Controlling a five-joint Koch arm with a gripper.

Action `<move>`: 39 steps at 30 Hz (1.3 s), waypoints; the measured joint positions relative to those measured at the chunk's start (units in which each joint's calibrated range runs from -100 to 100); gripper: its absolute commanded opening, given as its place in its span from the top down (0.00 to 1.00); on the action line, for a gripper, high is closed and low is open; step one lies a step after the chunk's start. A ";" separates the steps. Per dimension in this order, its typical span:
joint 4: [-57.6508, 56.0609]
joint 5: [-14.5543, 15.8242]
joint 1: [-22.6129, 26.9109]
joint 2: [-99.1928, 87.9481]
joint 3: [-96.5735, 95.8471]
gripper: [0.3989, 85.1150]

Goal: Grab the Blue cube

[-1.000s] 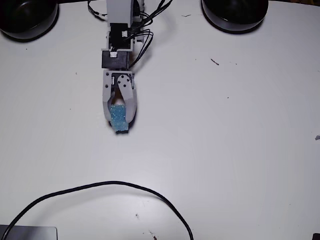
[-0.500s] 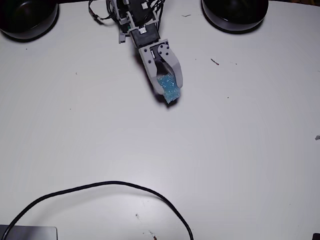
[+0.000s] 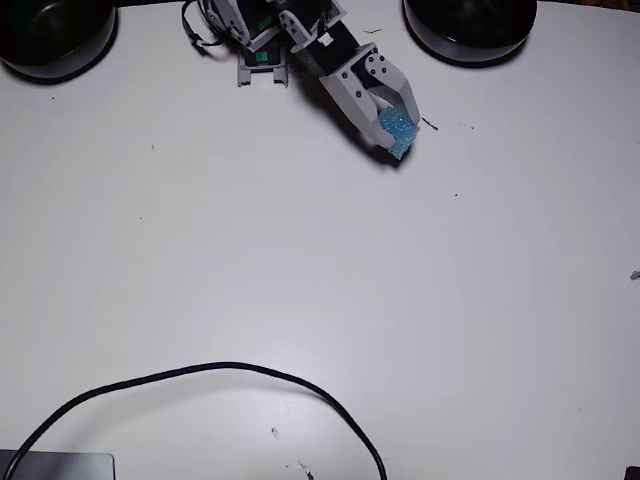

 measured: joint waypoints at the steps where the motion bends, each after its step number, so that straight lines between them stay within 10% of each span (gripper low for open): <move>1: -0.54 0.00 0.29 0.00 0.64 0.97; 39: -14.53 1.37 27.06 19.08 28.81 0.97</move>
